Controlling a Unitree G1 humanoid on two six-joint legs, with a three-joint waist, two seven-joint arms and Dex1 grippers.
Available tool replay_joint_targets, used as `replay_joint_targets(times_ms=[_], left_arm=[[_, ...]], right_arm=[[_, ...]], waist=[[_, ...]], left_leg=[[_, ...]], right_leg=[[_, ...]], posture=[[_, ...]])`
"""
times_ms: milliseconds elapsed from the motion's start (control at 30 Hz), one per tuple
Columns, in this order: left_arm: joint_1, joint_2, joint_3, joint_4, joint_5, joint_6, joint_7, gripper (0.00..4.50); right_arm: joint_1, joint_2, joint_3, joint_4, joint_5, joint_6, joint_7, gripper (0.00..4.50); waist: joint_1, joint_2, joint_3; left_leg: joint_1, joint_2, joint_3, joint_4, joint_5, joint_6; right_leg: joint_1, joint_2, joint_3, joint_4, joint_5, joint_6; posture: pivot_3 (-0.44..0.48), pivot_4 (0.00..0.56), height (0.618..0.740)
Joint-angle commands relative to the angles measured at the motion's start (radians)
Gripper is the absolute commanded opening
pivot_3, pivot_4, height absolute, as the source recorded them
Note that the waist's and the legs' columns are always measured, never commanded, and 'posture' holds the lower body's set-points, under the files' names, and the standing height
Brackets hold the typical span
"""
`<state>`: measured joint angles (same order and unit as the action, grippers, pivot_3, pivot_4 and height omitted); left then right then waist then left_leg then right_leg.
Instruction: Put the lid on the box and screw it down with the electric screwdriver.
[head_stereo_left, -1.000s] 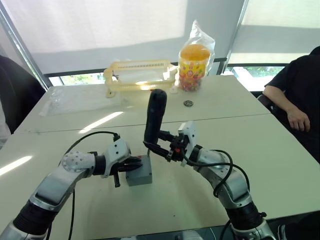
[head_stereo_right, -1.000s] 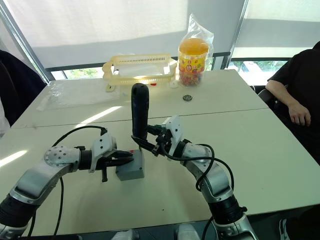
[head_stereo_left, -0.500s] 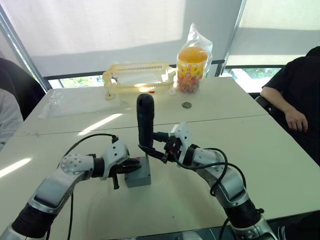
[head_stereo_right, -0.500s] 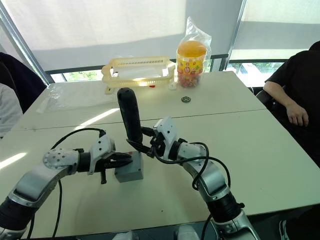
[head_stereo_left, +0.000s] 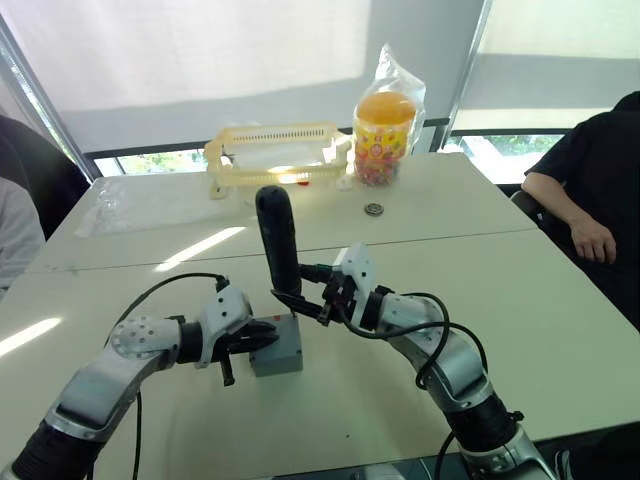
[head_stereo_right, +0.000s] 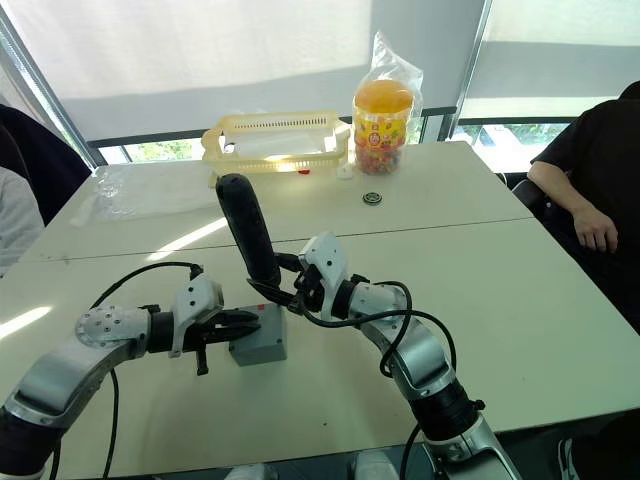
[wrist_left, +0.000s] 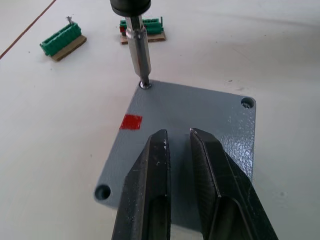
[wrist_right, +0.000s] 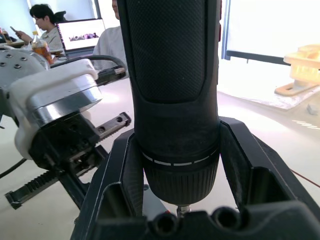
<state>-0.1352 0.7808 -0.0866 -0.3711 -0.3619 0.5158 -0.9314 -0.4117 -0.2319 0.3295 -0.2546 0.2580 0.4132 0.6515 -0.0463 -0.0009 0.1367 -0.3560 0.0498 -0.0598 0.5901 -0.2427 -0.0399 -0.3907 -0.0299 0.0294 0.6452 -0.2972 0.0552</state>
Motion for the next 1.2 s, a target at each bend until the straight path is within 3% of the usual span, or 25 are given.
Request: replay_joint_targets(times_ms=[33,600,1200], left_arm=[[0.035,0.022,-0.014,0.028,0.021,0.038,0.0,0.67],[0.025,0.023,-0.033,-0.014,0.013,0.088,0.015,0.67],[0.016,0.015,-0.071,0.013,0.035,0.059,0.017,0.67]], right_arm=[[0.039,-0.017,0.047,0.098,-0.035,0.101,-0.009,1.78],[0.054,-0.019,0.045,0.07,-0.024,0.112,-0.014,1.78],[0.077,-0.012,-0.011,0.0,-0.032,0.0,-0.044,1.78]], waist=[[0.002,0.0,0.001],[0.005,0.0,0.006],[0.006,-0.004,0.013]], left_leg=[[0.0,0.0,0.0,0.0,0.0,0.0],[-0.003,-0.001,0.002,-0.008,-0.001,-0.002],[-0.004,-0.001,0.002,-0.009,-0.001,-0.002]], right_leg=[[0.0,0.0,0.0,0.0,0.0,0.0],[0.001,-0.002,0.0,-0.013,0.0,0.0],[0.001,-0.002,-0.001,-0.015,0.0,0.001]], posture=[[0.0,0.15,0.74],[0.0,0.15,0.74],[0.0,0.15,0.74]])
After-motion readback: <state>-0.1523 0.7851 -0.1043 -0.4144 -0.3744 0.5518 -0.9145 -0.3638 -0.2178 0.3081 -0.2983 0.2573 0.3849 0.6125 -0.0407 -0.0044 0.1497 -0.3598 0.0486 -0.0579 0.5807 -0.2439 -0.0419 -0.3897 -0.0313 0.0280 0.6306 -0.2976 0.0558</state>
